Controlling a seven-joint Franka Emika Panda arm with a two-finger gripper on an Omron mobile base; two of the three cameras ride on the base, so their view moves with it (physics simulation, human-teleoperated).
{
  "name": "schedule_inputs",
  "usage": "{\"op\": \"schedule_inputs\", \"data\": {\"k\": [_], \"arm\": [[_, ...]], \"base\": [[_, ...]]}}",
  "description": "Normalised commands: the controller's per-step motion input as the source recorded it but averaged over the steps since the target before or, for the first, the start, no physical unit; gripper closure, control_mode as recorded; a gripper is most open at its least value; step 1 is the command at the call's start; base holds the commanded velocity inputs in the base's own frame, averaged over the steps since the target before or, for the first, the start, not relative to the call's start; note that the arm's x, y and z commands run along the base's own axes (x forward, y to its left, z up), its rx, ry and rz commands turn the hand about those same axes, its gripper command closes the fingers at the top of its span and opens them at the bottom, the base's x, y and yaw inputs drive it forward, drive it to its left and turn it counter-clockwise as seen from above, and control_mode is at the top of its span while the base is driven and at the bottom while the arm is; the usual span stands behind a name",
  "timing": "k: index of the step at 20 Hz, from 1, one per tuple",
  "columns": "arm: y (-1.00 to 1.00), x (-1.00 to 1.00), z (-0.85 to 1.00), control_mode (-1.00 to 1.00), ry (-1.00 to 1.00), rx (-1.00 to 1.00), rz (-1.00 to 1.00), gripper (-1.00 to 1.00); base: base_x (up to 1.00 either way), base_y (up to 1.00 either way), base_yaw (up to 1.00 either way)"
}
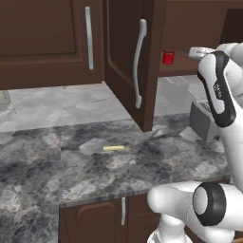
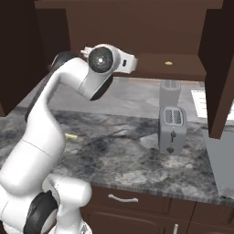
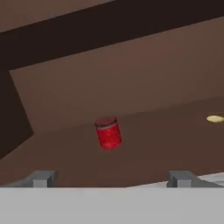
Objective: Pick the jam and jam from the counter and place them in the cabinets closest to them.
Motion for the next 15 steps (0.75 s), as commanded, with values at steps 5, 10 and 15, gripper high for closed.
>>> {"op": "schedule_inputs", "data": {"k": [5, 10, 15], "arm": [[-0.05, -0.85, 0.14, -1.0, -0.37, 0.05, 0.0, -1.0], [-0.04, -0.54, 0.11, -1.0, -0.32, 0.01, -0.03, -1.0], [0.0, -0.08, 0.0, -1.0, -0.02, 0.0, 0.0, -1.0]], "base": [[0.0, 0.0, 0.0], [0.0, 0.0, 0.0], [0.0, 0.0, 0.0]]}}
